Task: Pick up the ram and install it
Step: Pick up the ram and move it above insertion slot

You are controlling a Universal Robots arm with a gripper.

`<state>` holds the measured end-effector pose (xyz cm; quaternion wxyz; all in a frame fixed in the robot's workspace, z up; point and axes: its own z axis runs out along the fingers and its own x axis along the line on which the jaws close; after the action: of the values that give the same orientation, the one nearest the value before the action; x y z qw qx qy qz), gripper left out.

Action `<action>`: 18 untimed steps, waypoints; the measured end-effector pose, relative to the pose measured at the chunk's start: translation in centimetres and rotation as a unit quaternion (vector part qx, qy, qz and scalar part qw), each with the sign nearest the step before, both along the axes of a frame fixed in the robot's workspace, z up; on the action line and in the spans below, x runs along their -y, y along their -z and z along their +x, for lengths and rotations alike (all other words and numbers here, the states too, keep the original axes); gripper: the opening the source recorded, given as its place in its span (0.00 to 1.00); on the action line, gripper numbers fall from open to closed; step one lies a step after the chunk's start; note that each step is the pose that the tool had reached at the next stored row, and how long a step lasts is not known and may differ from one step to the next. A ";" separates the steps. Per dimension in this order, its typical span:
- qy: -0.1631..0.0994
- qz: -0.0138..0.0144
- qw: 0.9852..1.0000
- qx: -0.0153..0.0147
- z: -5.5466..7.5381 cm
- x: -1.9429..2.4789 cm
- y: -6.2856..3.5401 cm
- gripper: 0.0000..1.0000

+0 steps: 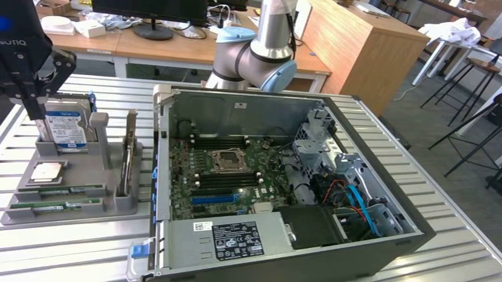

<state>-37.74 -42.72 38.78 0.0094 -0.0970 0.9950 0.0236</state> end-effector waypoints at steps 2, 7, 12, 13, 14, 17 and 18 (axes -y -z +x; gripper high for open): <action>-0.015 0.000 1.000 0.000 0.0 0.00 0.00 0.10; -0.053 -0.001 0.999 0.000 0.0 0.00 0.00 0.10; -0.095 -0.001 0.995 0.000 0.0 0.00 0.00 0.10; -0.104 -0.001 0.995 0.000 0.0 0.00 0.00 0.10; -0.111 -0.001 0.994 0.000 0.0 0.00 0.01 0.10; -0.137 -0.001 0.991 0.000 0.0 0.00 0.00 0.10; -0.146 -0.001 0.989 0.000 0.0 0.00 0.01 0.10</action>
<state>-37.74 -42.72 38.77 0.0057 -0.2411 0.9702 0.0233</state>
